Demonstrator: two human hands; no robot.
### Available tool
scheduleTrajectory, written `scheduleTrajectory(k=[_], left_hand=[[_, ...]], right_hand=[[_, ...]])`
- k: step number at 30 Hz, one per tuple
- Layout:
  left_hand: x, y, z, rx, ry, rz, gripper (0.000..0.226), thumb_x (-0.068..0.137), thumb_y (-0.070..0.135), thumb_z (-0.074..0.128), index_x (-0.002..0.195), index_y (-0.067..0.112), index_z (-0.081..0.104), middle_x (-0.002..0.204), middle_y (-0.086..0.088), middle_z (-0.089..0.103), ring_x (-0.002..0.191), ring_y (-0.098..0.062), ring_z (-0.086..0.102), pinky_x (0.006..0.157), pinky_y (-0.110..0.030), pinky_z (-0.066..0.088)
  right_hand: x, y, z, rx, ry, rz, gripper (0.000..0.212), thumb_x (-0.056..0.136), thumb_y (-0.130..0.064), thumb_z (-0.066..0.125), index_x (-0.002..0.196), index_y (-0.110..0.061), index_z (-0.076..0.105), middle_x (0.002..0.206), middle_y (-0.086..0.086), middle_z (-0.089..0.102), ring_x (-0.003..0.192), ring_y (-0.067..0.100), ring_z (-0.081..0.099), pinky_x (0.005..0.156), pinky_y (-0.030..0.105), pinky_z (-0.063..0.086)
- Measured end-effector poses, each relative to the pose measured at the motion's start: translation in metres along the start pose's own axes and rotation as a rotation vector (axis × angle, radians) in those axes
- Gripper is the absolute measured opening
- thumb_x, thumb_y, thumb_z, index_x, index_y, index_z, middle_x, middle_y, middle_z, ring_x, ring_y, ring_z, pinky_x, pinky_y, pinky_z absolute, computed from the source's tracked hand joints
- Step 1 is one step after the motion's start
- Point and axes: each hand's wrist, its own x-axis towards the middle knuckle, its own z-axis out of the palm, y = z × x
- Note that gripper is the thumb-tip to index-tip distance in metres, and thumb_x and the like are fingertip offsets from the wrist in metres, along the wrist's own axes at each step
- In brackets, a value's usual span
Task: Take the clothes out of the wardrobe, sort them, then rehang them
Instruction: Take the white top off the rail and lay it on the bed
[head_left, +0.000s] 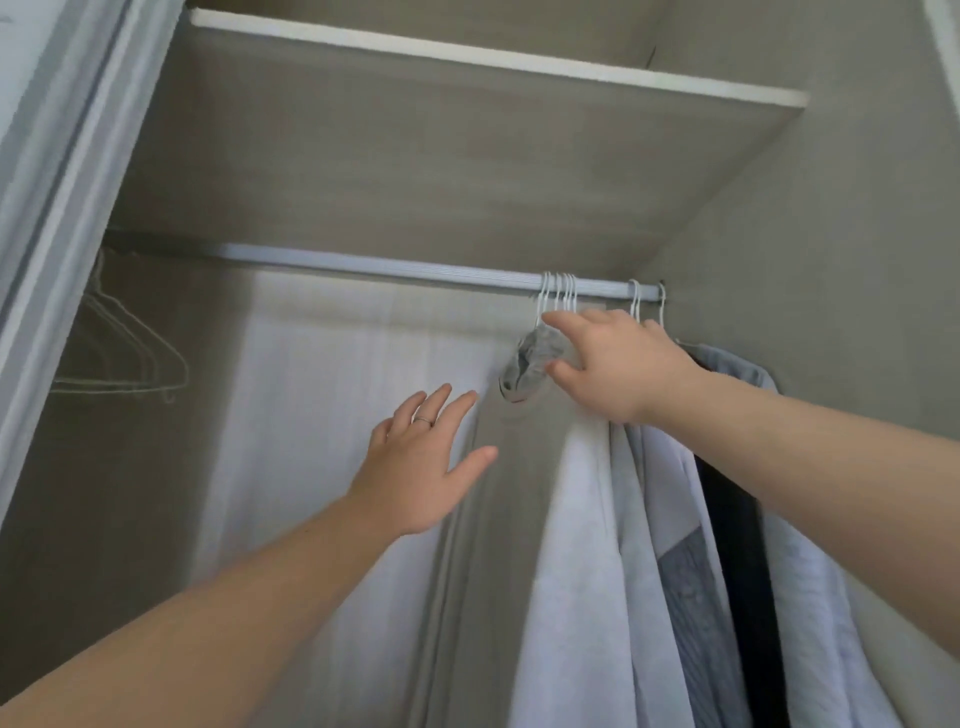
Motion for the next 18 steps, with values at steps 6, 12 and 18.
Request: scheduleTrajectory(k=[6, 12, 18], left_hand=[[0.046, -0.001, 0.046, -0.169, -0.16, -0.035, 0.079, 0.091, 0.076, 0.03, 0.157, 0.041, 0.006, 0.168, 0.008, 0.002, 0.153, -0.017, 0.005, 0.119, -0.046, 0.014], [0.075, 0.013, 0.083, -0.336, -0.23, -0.05, 0.084, 0.089, 0.079, 0.031, 0.158, 0.038, 0.006, 0.168, 0.006, 0.005, 0.153, -0.024, 0.01, 0.121, -0.043, 0.015], [0.081, 0.025, 0.106, -0.491, -0.208, -0.032, 0.085, 0.091, 0.075, 0.034, 0.159, 0.031, 0.006, 0.168, 0.004, 0.007, 0.153, -0.022, 0.011, 0.122, -0.046, 0.017]], right_hand=[[0.031, -0.009, 0.021, -0.258, -0.038, 0.038, 0.038, 0.092, -0.036, 0.048, 0.125, -0.018, 0.048, 0.125, 0.008, 0.054, 0.117, 0.035, 0.047, 0.093, 0.044, 0.037], [0.059, -0.009, 0.028, -0.343, 0.03, 0.115, 0.021, 0.086, 0.0, 0.049, 0.105, -0.007, 0.055, 0.112, 0.018, 0.055, 0.105, 0.039, 0.057, 0.076, 0.039, 0.039], [0.074, -0.004, 0.038, -0.299, 0.094, 0.176, 0.021, 0.083, 0.006, 0.045, 0.084, -0.014, 0.043, 0.096, 0.014, 0.056, 0.085, 0.037, 0.059, 0.064, 0.037, 0.041]])
